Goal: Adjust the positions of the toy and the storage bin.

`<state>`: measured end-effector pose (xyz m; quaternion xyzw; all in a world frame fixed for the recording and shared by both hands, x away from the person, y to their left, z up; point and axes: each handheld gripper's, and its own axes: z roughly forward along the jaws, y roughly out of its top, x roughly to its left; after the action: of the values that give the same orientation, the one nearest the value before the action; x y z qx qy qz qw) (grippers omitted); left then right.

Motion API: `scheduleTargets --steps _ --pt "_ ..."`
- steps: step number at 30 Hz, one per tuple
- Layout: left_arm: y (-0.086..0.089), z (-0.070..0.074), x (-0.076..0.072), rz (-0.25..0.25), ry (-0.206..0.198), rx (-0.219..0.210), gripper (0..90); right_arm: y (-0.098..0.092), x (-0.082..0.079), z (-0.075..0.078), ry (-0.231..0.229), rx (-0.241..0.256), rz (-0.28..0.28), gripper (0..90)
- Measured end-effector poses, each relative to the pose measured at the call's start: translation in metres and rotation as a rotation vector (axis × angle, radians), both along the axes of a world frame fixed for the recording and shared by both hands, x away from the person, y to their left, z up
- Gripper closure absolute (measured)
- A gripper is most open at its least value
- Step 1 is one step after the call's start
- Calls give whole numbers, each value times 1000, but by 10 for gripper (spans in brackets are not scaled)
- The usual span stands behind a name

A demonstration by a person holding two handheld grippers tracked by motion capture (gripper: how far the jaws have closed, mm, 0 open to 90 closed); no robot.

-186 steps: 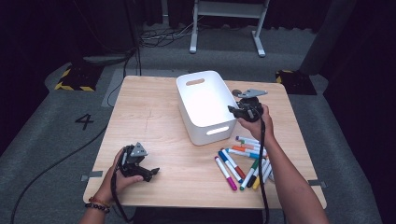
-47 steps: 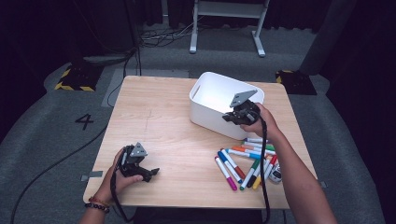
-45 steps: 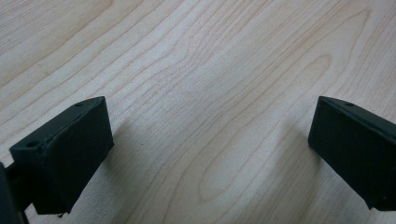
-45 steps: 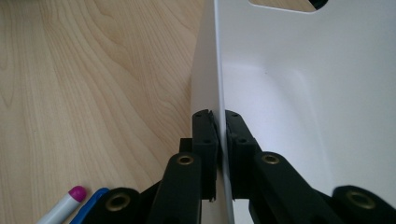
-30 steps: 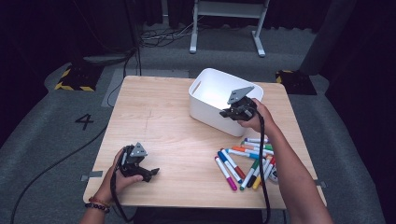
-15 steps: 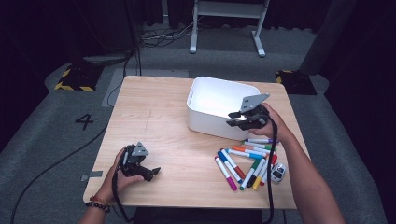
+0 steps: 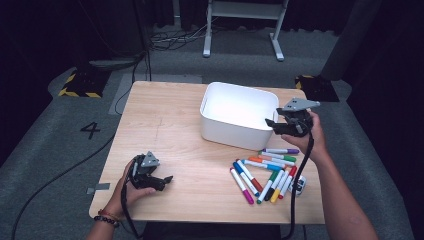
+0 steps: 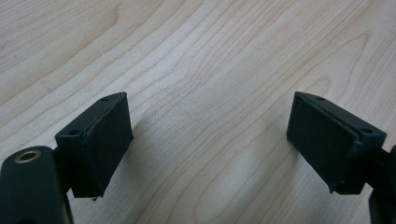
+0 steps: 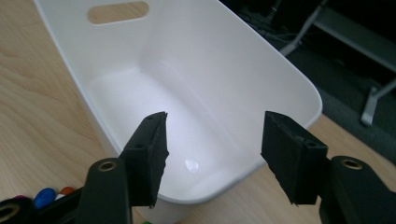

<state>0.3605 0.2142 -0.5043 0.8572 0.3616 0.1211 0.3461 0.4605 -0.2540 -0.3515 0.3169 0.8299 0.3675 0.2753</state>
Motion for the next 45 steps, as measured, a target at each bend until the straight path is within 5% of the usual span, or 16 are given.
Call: scheduleTargets --steps 3,12,19,25,29,45 --pt "0 0 0 -1 -6 4 143 -5 7 -14 95 37 -80 398" --pt "0 0 0 -2 -2 1 141 -10 31 -28 163 103 -137 445" --pt "0 0 0 -4 -2 3 140 -1 56 -39 142 46 -153 560" --pt "0 0 0 -7 0 6 136 -1 67 -38 124 52 -123 676" --pt "0 0 0 -8 -3 6 135 -4 71 -37 104 -3 -124 715" --pt "0 0 0 -8 -4 5 135 -34 47 -36 124 -5 -122 700"
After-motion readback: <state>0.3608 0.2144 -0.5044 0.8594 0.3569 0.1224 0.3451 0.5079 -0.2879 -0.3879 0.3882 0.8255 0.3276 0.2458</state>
